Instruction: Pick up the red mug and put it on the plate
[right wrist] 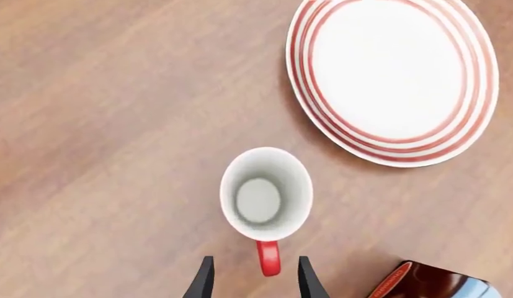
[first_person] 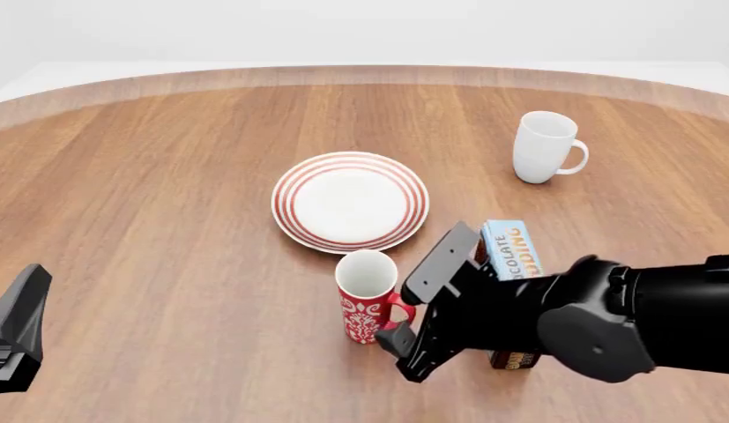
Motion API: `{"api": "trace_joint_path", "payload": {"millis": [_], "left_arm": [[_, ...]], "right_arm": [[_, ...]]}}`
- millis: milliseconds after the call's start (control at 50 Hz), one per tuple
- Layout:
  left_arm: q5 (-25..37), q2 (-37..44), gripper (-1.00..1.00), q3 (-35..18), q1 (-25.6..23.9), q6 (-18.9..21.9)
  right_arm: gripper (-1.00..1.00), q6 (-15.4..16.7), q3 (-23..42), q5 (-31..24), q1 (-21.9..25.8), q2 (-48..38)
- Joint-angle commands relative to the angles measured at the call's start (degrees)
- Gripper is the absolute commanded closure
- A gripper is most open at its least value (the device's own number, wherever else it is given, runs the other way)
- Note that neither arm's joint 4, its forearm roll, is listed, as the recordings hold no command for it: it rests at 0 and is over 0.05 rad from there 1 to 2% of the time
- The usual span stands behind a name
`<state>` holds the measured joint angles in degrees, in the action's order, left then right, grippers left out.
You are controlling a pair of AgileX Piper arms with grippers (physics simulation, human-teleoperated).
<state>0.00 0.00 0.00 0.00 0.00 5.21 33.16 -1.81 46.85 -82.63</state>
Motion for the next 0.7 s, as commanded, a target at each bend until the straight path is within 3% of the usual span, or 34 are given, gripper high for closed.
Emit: {"api": "trace_joint_path", "payload": {"millis": [20, 680, 700], "left_arm": [[0.0, 0.0, -1.0, 0.0, 0.0, 0.0], [0.0, 0.0, -1.0, 0.0, 0.0, 0.0], [0.0, 0.0, -1.0, 0.0, 0.0, 0.0]], "right_arm": [[-1.0, 0.0, -0.6, 1.7, -0.1, -1.9], [-1.0, -0.2, -1.7, 5.0, -1.0, -4.4], [1.0, 0.0, -1.8, 5.1, -1.0, -4.4]]}}
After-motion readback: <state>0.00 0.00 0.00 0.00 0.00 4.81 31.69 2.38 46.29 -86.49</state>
